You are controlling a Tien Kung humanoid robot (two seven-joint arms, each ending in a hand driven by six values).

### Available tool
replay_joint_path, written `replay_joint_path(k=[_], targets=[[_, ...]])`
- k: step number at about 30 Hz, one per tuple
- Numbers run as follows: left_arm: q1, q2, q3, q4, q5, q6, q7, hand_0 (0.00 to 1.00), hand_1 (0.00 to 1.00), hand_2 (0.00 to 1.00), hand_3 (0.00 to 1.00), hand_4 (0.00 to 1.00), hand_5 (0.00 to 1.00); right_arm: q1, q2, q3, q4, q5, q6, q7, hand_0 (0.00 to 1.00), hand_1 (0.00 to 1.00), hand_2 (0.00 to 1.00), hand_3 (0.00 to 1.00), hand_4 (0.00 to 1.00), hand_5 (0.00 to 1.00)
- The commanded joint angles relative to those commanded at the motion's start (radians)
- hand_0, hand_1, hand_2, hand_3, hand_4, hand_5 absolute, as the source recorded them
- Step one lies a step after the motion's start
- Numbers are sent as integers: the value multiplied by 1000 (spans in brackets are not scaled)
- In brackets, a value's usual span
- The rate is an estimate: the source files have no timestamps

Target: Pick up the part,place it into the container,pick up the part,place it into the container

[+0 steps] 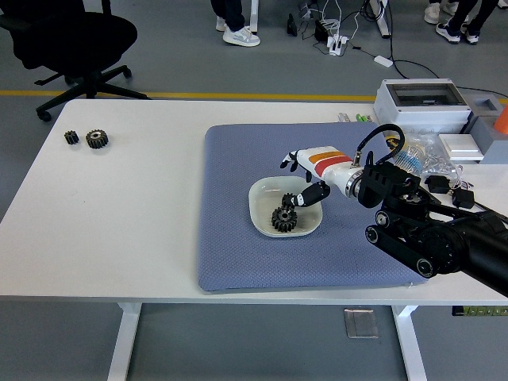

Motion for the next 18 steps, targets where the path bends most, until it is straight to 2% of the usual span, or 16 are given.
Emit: replay_joint_path(k=[3,4,10,14,15,16,18], targets=[[1,0,-1,0,2,0,0,652,628,712,581,696,608,-2,-4,12,4,-1,-3,2,234,458,744,854,998,356],[2,0,-1,0,3,0,0,653,627,712,581,697,609,-3,-6,18,7,-2,-6,3,231,462,742,857,998,400],[6,0,-6,0,11,0,0,652,627,713,580,697,609,-16,-22,90,12,-12,-14,6,229,460,734,840,998,403],[9,1,-8,0,15,-1,0,652,627,713,580,697,609,-42,-36,185,8,-13,-21,7,229,460,734,840,998,403],[10,1,-8,0,13,0,0,652,627,713,580,697,609,-55,-45,218,14,3,-25,9,229,460,734,840,998,403],[10,1,-8,0,14,0,0,652,626,708,580,696,608,-68,-56,249,22,32,-29,12,220,448,720,795,998,406],[9,1,-10,0,15,0,0,652,626,708,580,696,608,-90,-80,303,38,95,-37,21,220,448,720,795,998,406]])
